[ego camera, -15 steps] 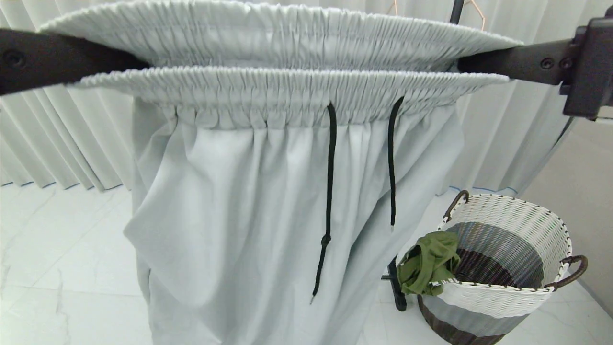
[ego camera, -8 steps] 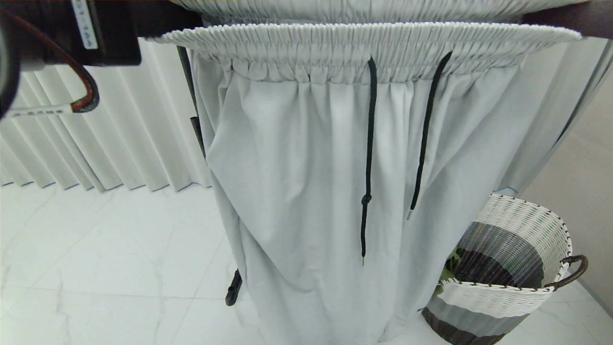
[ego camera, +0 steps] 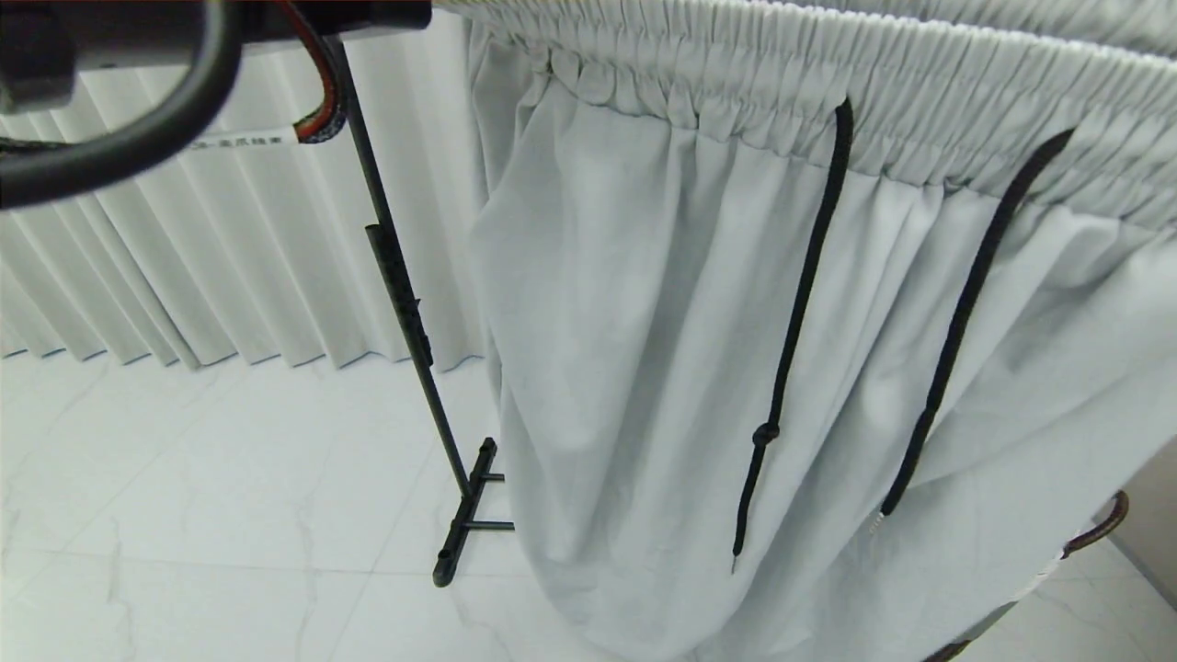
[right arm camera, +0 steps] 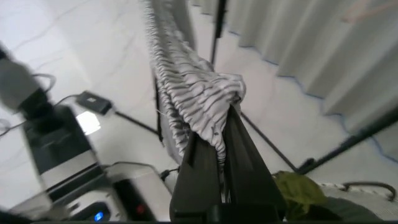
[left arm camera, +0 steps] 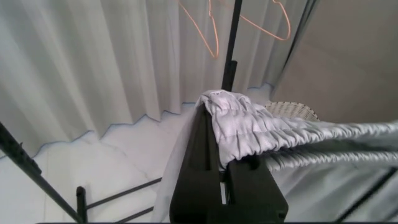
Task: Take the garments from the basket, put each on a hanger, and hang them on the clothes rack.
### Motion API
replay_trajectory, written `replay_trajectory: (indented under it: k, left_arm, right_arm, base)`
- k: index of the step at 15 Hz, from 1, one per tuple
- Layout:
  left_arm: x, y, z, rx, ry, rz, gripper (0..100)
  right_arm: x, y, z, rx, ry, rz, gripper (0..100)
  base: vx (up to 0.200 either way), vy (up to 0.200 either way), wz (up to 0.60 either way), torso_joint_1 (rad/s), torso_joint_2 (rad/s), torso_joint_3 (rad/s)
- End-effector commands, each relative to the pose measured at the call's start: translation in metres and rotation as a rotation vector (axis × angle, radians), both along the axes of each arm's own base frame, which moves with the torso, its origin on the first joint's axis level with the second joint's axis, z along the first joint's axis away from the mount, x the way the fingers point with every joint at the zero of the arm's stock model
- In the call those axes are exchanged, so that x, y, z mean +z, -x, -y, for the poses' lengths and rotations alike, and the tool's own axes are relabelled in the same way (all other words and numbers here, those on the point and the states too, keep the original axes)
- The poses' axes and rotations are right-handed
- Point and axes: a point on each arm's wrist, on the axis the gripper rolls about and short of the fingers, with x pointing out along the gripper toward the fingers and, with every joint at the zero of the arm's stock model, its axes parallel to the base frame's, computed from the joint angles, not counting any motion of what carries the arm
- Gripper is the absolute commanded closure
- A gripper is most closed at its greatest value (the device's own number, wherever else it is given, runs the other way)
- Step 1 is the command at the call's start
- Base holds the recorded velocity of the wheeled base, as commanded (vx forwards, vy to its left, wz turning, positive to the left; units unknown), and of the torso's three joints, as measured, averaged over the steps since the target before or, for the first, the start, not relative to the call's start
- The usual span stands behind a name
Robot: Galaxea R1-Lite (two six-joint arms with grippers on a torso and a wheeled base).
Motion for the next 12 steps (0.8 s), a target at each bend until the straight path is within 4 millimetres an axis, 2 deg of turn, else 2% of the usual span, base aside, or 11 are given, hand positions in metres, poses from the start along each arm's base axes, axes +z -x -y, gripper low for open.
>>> replay_trajectory:
  k: [1,6,9,12]
  left_arm:
    - [-0.002,-0.006,0.009,0.0,-0.009,-0.009,100]
    - [-0.001,-0.005,0.007,0.001,0.035,-0.031,100]
    - [0.001,0.012,-0.016,0.006,0.068,-0.128,100]
    - [-0.003,0.029,-0.04,0.035,0.078,-0.307,100]
  right_arm:
    - [-0.002,0.012,0.001,0.114,0.002,-0.007,100]
    - [-0.003,0.009,-0.004,0.092,0.019,-0.012,100]
    - [-0.003,-0.003,-0.007,-0.101,0.047,0.007,100]
    - [-0.001,-0.019,-0.02,-0.172,0.018,0.026,100]
  base:
    - [0.0,0.0,0.0,0.0,0.0,0.0]
    - [0.0,0.0,0.0,0.0,0.0,0.0]
    - [0.0,0.0,0.0,0.0,0.0,0.0]
    - [0.0,0.0,0.0,0.0,0.0,0.0]
